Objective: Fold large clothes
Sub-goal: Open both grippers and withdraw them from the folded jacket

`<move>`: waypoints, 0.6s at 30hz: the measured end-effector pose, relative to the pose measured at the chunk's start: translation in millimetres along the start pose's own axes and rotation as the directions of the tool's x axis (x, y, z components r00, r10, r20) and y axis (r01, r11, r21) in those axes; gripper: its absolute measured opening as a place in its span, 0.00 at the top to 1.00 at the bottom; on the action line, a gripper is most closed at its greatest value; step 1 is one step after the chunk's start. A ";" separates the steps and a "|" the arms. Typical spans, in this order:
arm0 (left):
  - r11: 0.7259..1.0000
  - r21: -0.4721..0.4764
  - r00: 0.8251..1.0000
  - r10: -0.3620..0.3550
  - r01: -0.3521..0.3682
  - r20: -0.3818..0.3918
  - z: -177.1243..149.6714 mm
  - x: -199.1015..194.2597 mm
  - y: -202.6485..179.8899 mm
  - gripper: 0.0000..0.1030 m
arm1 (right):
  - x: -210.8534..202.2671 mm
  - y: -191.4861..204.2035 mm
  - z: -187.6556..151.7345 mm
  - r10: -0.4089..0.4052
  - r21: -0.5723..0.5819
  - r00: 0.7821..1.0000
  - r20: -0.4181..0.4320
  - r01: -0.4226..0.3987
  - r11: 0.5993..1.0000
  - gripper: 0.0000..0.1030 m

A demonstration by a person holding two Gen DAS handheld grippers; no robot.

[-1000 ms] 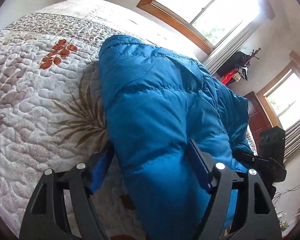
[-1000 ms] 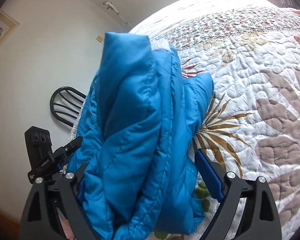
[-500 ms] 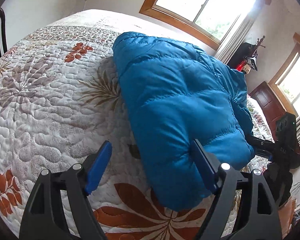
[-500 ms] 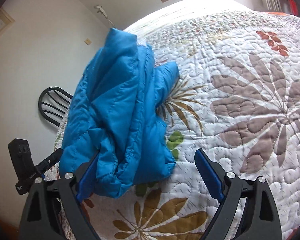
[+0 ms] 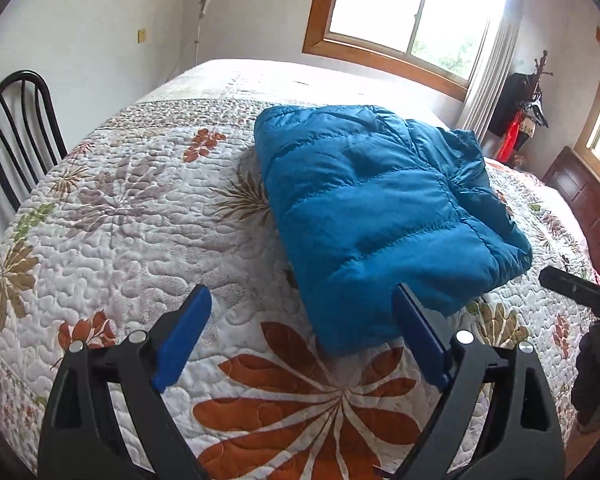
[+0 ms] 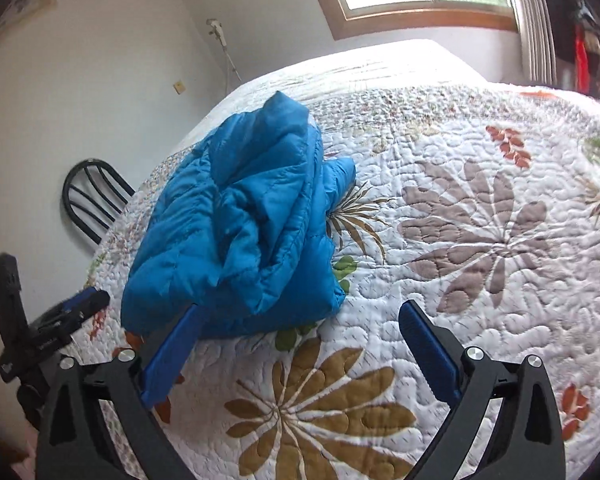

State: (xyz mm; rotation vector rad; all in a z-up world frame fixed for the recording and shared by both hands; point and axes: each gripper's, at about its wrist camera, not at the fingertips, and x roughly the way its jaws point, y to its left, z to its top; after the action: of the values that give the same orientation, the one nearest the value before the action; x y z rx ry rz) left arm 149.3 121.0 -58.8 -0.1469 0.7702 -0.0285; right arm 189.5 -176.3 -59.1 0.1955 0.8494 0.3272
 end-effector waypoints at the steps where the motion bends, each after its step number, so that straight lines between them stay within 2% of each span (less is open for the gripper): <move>1: 1.000 -0.010 1.000 0.009 -0.009 0.013 -2.8 -7.8 -1.0 0.11 | -4.2 5.8 -5.8 -0.028 -0.037 1.000 -0.004 0.028 0.999 0.04; 4: 0.999 -0.033 0.998 0.042 -0.041 0.047 -9.6 -26.7 -2.5 0.10 | -12.7 22.3 -19.6 -0.100 -0.121 0.995 -0.001 0.099 0.988 0.04; 7: 0.995 -0.047 0.993 0.093 -0.090 0.067 -16.0 -44.8 -6.6 0.07 | -27.2 32.1 -31.6 -0.140 -0.148 0.990 0.021 0.141 0.979 0.04; 11: 0.992 -0.054 0.988 0.122 -0.118 0.094 -23.6 -64.3 -9.9 0.05 | -46.2 40.5 -45.7 -0.150 -0.123 0.987 0.051 0.155 0.980 0.04; 16: 0.985 -0.001 0.983 0.170 -0.171 0.074 -37.7 -80.2 -22.3 0.05 | -62.6 55.4 -57.4 -0.153 -0.142 0.987 0.049 0.158 0.977 0.04; 18: 0.986 0.010 0.984 0.164 -0.165 0.065 -45.7 -87.0 -27.3 0.05 | -68.2 60.2 -61.3 -0.146 -0.159 0.988 0.054 0.153 0.975 0.04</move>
State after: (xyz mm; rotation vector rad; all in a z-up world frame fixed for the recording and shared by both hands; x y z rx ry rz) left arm 55.9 95.3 -27.1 -0.0691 0.7158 0.1271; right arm 88.5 -142.2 -32.9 -0.0142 0.7873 0.2487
